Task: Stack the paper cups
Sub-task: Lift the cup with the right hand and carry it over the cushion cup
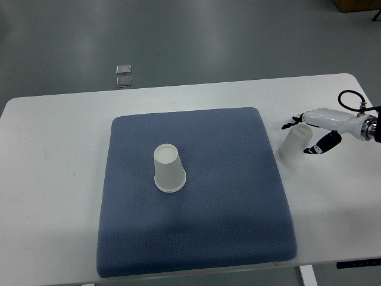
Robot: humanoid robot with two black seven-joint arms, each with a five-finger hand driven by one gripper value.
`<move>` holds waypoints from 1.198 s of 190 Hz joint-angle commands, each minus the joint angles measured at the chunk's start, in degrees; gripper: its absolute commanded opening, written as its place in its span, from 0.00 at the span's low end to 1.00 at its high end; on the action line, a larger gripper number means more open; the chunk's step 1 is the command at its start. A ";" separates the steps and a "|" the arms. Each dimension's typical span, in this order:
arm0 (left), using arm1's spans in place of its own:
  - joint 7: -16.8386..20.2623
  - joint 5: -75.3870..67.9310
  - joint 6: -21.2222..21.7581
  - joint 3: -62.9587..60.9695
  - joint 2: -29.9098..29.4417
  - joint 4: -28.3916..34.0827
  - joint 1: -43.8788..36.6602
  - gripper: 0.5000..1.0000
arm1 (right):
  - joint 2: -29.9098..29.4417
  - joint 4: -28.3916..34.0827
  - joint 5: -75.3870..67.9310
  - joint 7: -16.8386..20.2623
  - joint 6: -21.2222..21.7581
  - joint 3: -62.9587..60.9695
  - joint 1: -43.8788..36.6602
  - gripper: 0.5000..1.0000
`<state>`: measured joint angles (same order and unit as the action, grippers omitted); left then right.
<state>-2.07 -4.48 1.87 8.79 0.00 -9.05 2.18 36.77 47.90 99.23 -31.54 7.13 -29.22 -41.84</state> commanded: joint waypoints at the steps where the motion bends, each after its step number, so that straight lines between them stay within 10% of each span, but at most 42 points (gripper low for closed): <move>1: -0.04 0.00 -0.02 0.00 0.00 0.00 -0.07 1.00 | -0.03 0.00 0.00 -0.01 -0.01 0.04 0.00 0.51; 71: -0.04 0.00 -0.02 0.00 0.00 0.00 0.02 1.00 | 0.50 0.44 0.00 0.08 -0.01 -0.05 -0.97 0.00; 165: 0.05 0.00 -0.02 0.00 0.00 0.00 0.02 1.00 | 4.10 16.18 -0.53 -0.01 -1.85 -1.72 -5.89 0.00; 228: -0.04 0.00 -0.02 0.00 0.00 0.00 -0.07 1.00 | 1.29 22.77 -0.88 0.43 4.47 -1.81 -12.22 0.00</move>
<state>-2.07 -4.48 1.86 8.79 0.00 -9.05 2.17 39.77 69.91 98.39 -31.40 9.10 -31.00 -51.77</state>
